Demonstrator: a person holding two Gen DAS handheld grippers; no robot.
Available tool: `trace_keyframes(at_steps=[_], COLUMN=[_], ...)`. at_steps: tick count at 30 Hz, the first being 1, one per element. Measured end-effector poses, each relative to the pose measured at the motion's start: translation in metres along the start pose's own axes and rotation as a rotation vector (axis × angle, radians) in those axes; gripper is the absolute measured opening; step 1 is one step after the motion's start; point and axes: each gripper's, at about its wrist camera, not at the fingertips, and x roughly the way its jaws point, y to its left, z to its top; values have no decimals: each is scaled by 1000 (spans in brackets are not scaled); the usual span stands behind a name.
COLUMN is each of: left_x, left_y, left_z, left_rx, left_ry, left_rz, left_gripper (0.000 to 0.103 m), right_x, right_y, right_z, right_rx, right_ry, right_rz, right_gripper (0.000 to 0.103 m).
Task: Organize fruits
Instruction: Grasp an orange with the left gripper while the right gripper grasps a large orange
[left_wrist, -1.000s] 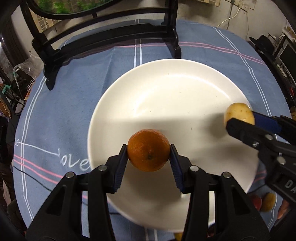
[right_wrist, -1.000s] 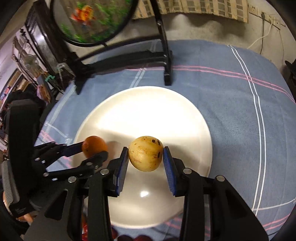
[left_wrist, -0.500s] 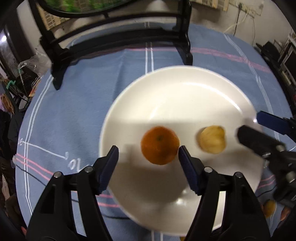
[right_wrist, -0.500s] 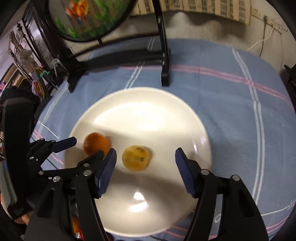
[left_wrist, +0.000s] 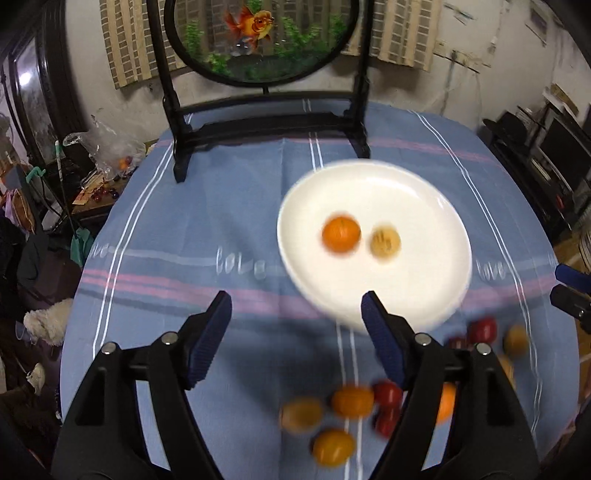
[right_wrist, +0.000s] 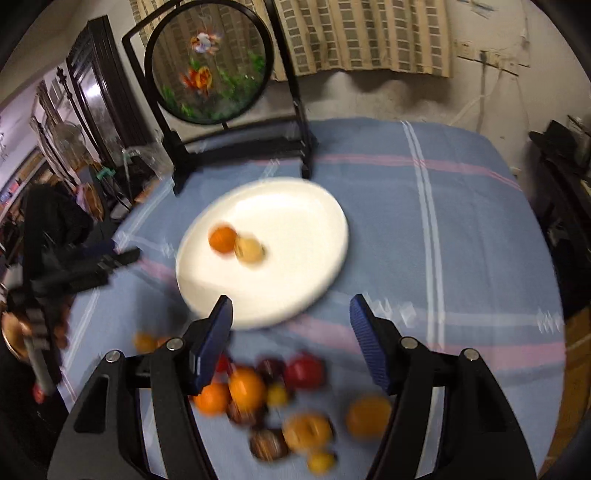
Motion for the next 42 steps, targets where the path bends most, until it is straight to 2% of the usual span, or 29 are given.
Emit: trace_keyframes(at_steps=[3, 7, 12, 18, 23, 27, 30, 32, 33, 34, 36, 39, 41, 42], left_x=[-11, -13, -7, -6, -11, -11, -10, -13, -14, -15, -16, -18, -15, -13], left_y=[1, 3, -11, -13, -10, -6, -6, -6, -5, -3, 2, 10, 12, 11], left_z=[-47, -96, -130, -137, -135, -132, -129, -129, -129, -129, -131, -133, -133, -132], left_rx=[21, -3, 31, 24, -2, -22, -35, -39, -42, -46, -56, -76, -82, -83], left_ry=[37, 108, 170, 182, 168, 169, 171, 167, 164, 163, 161, 158, 162, 167], left_rz=[-8, -54, -76, -92, -82, -83, -87, -81, -80, -78, -68, -64, -67, -70], left_gripper=[75, 75, 75, 75, 75, 75, 75, 75, 75, 75, 75, 75, 76, 76], right_x=[-8, -7, 8, 22, 22, 29, 60, 78, 88, 98, 107, 98, 81, 74], right_y=[-2, -5, -7, -13, -19, 8, 32, 39, 42, 45, 54, 61, 70, 74], right_z=[-43, -101, -128, -126, -114, -78, -40, -28, -25, -26, -36, -57, -77, -85], right_rx=[17, 40, 21, 7, 67, -1, -38, -7, 32, 51, 37, 40, -26, -57], right_ry=[26, 92, 151, 168, 129, 81, 52, 57, 73, 104, 143, 187, 200, 214], right_rz=[-11, -49, -100, -122, -86, -34, 1, 57, 124, 157, 132, 178, 239, 239], right_gripper=[66, 66, 65, 46, 46, 46, 46, 46, 46, 46, 47, 47, 47, 48])
